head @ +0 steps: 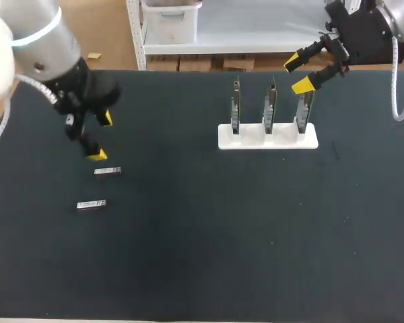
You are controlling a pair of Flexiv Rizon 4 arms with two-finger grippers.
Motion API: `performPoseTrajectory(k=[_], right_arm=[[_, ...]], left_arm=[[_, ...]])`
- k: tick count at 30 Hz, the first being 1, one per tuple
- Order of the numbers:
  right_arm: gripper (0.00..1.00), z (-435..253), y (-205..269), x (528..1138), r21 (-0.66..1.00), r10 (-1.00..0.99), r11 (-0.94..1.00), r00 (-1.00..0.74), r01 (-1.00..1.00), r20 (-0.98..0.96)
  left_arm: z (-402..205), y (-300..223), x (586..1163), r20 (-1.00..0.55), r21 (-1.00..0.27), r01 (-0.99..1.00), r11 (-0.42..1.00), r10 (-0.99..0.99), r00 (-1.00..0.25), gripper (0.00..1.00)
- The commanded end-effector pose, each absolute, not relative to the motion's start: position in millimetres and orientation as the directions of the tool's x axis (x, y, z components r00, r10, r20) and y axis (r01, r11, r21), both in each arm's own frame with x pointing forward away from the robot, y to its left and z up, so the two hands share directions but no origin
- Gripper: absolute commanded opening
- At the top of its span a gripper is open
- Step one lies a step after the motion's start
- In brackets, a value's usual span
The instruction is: Pick up the optical module with the left hand, and insert it into the network port with the right hand.
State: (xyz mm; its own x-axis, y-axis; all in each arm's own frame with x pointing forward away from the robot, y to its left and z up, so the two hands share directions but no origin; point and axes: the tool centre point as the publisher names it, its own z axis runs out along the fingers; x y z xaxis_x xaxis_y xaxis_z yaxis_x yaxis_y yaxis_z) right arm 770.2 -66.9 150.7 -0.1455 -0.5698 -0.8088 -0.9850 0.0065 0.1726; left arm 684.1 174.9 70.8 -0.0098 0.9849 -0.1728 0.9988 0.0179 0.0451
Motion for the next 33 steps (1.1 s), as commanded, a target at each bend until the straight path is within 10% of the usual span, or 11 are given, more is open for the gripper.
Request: performPoseTrajectory(k=[1, 33], right_arm=[[1.00, 151, -67, 768, 0.169, -0.569, 0.010, -0.144, -0.986, -0.810], [1.00, 151, -67, 768, 0.169, -0.569, 0.010, -0.144, -0.986, -0.810]], left_arm=[[61, 179, 674, -0.152, 0.059, 0.998, 0.027, 0.988, -0.018, 1.00], [-4, 196, 669, -0.059, -0.011, 0.993, 0.118, 0.991, -0.119, 1.00]])
